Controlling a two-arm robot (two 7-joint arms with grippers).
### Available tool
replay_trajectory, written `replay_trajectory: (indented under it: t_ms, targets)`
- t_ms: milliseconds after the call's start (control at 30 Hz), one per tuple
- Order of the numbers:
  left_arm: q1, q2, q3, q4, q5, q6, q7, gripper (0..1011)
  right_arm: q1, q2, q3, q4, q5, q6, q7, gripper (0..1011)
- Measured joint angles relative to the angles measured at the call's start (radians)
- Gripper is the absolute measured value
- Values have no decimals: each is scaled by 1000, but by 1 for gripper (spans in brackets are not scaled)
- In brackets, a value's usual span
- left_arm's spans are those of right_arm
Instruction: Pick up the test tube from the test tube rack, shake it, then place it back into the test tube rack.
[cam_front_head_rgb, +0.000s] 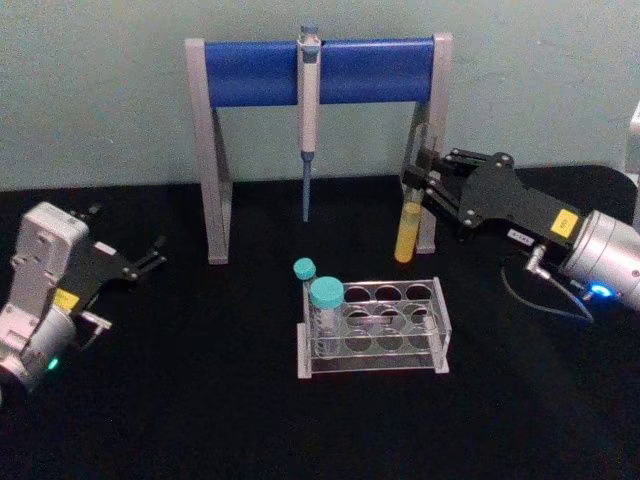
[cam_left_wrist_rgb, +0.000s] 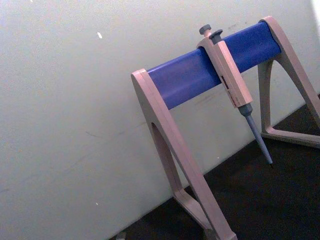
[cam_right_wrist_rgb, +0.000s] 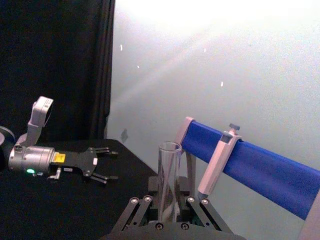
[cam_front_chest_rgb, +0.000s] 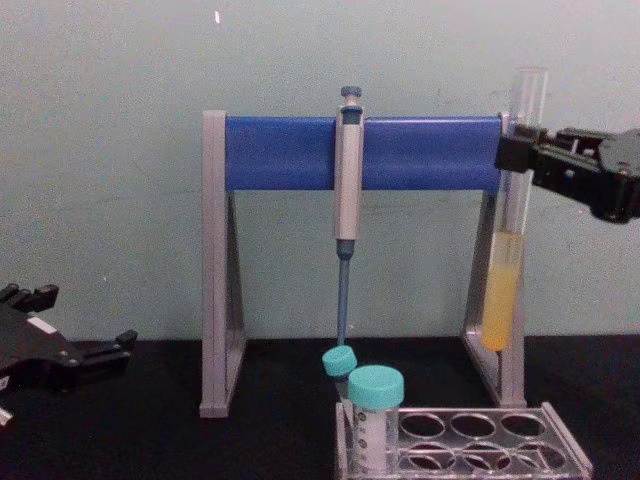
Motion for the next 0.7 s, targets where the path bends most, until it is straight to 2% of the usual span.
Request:
replay_trajectory:
  t_ms: [200, 700]
  targets:
    - [0, 0, 0, 0, 0, 0, 0, 1001, -9, -13, -12, 10, -29, -12, -7, 228]
    - [0, 0, 0, 0, 0, 0, 0, 1001, -10, -43, -30, 74, -48, -19, 12, 229]
